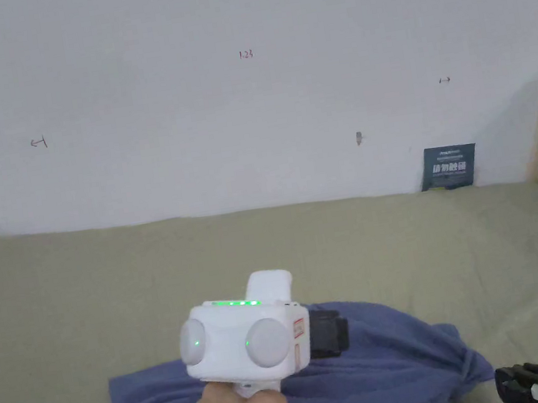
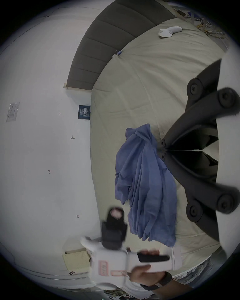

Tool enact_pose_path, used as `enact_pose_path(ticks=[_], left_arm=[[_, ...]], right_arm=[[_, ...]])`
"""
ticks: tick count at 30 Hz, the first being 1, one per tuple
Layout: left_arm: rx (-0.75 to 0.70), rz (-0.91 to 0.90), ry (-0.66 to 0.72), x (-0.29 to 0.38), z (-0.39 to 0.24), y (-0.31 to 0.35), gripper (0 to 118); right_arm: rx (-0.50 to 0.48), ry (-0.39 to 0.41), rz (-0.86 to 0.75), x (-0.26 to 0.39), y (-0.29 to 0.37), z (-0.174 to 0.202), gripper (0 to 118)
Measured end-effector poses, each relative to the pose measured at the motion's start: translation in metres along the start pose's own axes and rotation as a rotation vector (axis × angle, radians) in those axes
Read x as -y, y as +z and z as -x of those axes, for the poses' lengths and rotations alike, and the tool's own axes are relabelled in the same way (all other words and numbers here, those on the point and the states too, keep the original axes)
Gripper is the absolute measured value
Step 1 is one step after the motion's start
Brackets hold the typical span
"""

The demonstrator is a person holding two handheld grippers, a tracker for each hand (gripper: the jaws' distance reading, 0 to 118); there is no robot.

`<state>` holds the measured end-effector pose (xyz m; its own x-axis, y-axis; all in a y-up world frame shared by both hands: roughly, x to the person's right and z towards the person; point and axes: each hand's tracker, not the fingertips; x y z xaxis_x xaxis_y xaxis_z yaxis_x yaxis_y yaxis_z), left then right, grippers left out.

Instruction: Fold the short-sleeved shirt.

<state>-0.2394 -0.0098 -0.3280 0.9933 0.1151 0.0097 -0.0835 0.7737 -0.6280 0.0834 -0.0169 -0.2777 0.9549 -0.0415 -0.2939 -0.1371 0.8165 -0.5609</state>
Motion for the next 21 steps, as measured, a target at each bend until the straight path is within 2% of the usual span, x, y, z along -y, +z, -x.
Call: enact_pose_path(ticks=[2,3,4,5,7,11,14,18,21], left_arm=[[-0.205,-0.039,0.025,0.020,0.035,0.031,108],[-0.253,-0.049,0.044,0.030,0.053,0.045,99],[-0.262,-0.048,0.069,0.041,0.072,0.061,92],[-0.215,-0.041,0.118,0.056,0.092,0.082,92],[-0.223,-0.093,0.146,0.085,0.124,0.113,0],[-0.362,-0.018,0.219,0.120,0.161,0.145,0],[-0.321,-0.024,0.309,0.136,0.177,0.163,0],[-0.317,-0.066,0.306,0.129,0.182,0.160,0],[-0.283,0.017,0.323,0.109,0.181,0.130,0]], right_arm=[[-0.011,0.011,-0.011,-0.002,-0.001,0.008,1],[-0.012,0.019,-0.013,-0.003,0.000,0.011,1],[-0.012,0.025,-0.017,-0.004,0.000,0.014,1],[-0.016,0.028,-0.015,-0.006,0.001,0.018,1],[-0.025,0.028,-0.018,-0.008,0.006,0.026,1],[-0.030,0.037,-0.022,-0.011,0.008,0.039,1],[-0.037,0.021,-0.018,-0.011,0.011,0.046,1],[-0.050,0.015,-0.017,-0.012,0.003,0.042,1],[-0.058,0.042,-0.012,-0.018,-0.010,0.045,1]])
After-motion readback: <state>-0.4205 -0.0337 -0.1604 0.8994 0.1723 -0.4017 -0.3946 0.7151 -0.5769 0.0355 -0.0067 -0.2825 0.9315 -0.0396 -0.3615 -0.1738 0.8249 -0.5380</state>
